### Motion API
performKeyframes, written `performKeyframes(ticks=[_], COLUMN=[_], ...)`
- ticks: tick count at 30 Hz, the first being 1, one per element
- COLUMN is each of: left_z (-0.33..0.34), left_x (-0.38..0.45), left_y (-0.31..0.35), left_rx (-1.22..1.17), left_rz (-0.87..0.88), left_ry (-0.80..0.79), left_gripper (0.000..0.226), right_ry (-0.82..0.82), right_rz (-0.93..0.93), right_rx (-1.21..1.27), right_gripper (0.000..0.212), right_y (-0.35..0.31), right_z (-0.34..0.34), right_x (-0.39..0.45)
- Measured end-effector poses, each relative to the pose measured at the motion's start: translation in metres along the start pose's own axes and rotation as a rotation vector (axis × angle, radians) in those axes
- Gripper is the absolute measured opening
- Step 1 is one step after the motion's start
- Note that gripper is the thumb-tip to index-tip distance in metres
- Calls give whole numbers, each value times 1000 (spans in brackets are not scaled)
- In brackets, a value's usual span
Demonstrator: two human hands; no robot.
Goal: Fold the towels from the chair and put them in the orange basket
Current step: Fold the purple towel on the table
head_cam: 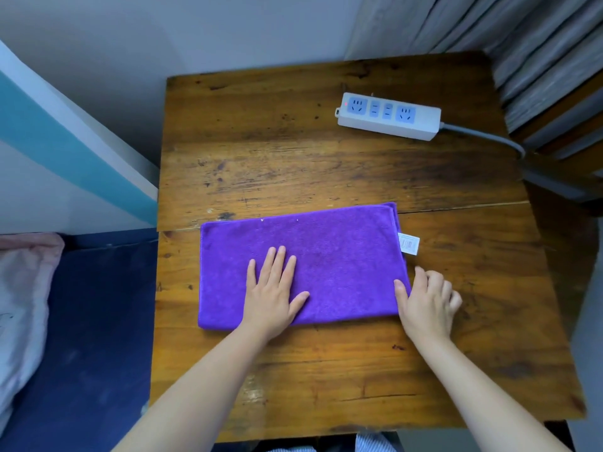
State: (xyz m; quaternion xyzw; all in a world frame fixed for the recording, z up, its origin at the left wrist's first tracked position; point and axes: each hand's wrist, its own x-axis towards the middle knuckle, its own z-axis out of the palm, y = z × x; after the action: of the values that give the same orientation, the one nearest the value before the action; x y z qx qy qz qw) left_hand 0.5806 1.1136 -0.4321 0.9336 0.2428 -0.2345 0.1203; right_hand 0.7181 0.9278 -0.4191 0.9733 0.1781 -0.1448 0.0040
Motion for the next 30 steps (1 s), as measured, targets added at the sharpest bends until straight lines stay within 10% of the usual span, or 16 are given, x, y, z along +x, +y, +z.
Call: performKeyframes(ticks=[13, 21, 30], left_z=[-6, -18, 15], left_x=[18, 1, -100], left_y=[25, -22, -124], left_rx=[-71, 32, -123], left_rz=[-139, 58, -232], left_ry=[99, 144, 260], left_gripper=[64, 63, 48], right_ry=[-71, 39, -72], right_rz=[266, 0, -472], right_rx=[277, 557, 647], right_gripper=[32, 26, 34], right_y=[-29, -52, -189], right_z=[-4, -51, -51], right_x=[-1, 0, -58])
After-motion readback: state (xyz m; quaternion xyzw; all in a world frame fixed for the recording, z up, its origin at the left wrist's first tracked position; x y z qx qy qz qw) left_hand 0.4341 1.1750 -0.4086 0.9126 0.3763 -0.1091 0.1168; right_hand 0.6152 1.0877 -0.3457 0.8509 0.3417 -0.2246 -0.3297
